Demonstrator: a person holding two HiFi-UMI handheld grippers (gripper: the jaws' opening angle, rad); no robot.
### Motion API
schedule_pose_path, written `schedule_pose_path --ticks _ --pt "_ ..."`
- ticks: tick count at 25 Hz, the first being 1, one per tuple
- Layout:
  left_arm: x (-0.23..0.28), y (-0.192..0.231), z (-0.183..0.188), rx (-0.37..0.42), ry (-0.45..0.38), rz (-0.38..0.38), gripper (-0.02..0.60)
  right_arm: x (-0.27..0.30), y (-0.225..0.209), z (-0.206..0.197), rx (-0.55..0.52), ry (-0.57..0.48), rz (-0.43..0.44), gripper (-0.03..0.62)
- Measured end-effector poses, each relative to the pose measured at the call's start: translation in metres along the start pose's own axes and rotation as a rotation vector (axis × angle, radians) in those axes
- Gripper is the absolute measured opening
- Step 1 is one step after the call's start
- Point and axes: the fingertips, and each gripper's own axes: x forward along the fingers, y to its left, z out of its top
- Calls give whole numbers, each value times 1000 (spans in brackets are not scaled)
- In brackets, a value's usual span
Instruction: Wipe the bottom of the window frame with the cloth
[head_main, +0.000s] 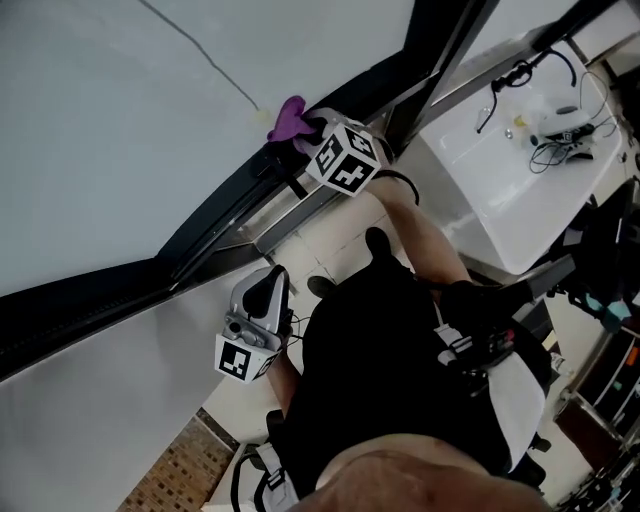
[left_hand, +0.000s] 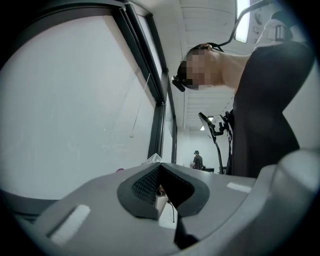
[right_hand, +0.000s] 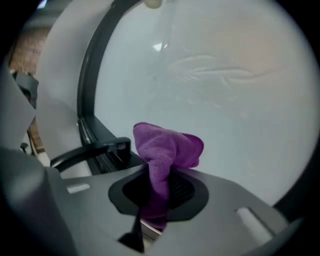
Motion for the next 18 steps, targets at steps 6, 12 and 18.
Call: schedule_pose_path --ticks 6,12,18 --pt "-8 9 -2 -19 -3 39 1 14 -8 -4 -71 52 -26 63" --pt "-2 6 -8 -30 19 26 1 25 -10 -16 -141 81 -14 61" --pt "3 4 -8 -16 32 12 2 -5 -56 -40 -209 262 -267 63"
